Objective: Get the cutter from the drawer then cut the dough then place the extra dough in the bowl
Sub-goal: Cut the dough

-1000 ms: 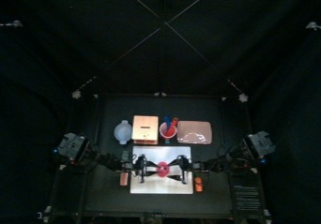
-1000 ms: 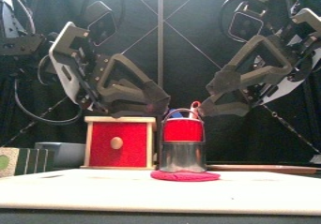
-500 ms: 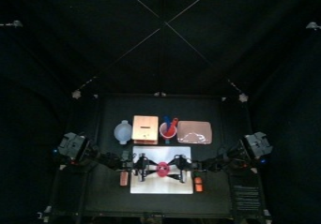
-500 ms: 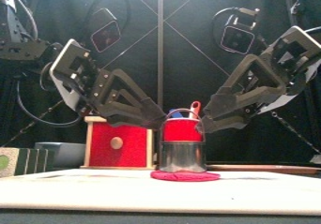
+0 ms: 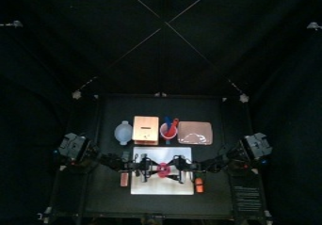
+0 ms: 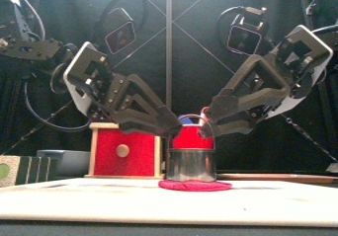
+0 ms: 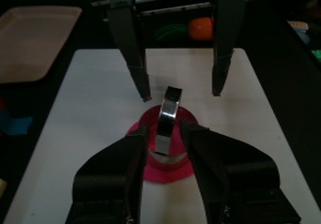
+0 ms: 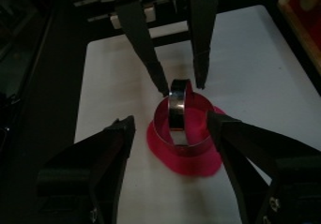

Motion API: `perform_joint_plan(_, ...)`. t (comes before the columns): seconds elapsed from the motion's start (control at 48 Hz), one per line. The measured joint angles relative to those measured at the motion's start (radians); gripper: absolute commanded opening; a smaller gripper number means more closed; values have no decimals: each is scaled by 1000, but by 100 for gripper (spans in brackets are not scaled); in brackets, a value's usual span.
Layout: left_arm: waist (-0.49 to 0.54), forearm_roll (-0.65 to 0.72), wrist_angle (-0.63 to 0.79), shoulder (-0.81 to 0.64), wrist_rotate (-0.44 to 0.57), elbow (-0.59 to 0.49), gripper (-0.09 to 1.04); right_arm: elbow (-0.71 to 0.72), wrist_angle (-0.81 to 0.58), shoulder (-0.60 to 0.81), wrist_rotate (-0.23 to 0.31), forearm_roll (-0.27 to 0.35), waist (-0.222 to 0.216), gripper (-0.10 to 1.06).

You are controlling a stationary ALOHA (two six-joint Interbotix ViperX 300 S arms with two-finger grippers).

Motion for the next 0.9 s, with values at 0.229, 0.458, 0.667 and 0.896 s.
perform_joint_plan(0.229,3,28,64,12,0,-29,72,-15,6,20,-2,0,-3,93)
perform_joint_plan(0.458,3,29,71,12,0,-29,72,-21,23,23,2,2,-6,87)
perform_joint_plan(0.667,3,28,71,12,0,-20,72,-21,37,23,2,5,-9,71)
perform_joint_plan(0.896,3,29,71,14,0,-20,71,-29,57,25,2,5,-12,67)
